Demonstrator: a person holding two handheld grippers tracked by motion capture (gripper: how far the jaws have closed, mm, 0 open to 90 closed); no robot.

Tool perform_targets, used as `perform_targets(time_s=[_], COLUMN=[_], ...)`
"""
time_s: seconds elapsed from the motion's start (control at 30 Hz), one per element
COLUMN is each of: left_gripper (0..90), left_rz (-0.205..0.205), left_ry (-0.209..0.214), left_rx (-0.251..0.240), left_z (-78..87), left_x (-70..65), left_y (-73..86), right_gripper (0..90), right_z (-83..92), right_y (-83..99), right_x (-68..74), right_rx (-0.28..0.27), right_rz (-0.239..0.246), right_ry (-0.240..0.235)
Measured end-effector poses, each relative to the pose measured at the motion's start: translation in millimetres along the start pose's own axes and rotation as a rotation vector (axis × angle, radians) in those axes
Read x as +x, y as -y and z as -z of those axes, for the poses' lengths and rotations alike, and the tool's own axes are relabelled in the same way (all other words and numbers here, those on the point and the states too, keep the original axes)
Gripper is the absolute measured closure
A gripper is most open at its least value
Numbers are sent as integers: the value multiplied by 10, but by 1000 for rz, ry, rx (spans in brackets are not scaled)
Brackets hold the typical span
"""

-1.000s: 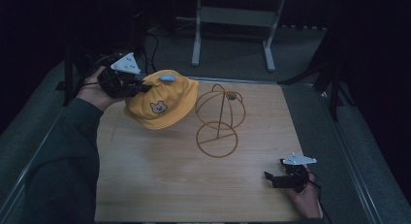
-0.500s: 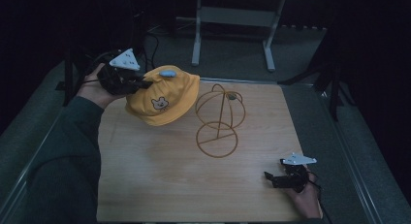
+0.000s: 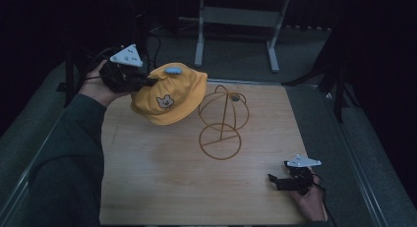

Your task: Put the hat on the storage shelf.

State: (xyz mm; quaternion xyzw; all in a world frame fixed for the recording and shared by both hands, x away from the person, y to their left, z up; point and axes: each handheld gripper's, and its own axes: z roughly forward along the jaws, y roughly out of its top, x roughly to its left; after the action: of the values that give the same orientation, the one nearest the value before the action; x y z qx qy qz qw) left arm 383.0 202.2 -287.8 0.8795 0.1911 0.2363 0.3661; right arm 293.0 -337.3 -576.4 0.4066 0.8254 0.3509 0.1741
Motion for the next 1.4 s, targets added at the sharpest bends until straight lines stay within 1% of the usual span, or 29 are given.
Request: perform_targets(time_s=[0.13,0.33,0.57,0.83,0.97,1.07,1.2,1.4], left_gripper=[832,832,832,832,832,832,832,832], left_rz=[-5,4,-16,-22,-29,-35,-46,-55], left_ry=[2,24,32,46,48,54,58,68], left_rx=[-4,-30,-31,-33,-44,-52,-46,-52], left_z=[1,7,-6,-28,-19,-20,-36,-54], left_x=[-7,5,-17,-26,-34,-55,-87,-101], left_y=[-28,-84,-183,-251,-300,-335,-379,-424], right_gripper=[109,109,109,109,109,109,109,109], right_z=[1,1,0,0,0,0,0,0], right_y=[0,0,-1,0,0,-1,0,0], right_x=[1,1,2,2,2,2,2,2], right_rx=[1,1,0,0,0,0,0,0], right_rz=[-2,-1,-2,-2,-2,-2,-3,-2], right_ry=[0,0,0,0,0,0,0,-1])
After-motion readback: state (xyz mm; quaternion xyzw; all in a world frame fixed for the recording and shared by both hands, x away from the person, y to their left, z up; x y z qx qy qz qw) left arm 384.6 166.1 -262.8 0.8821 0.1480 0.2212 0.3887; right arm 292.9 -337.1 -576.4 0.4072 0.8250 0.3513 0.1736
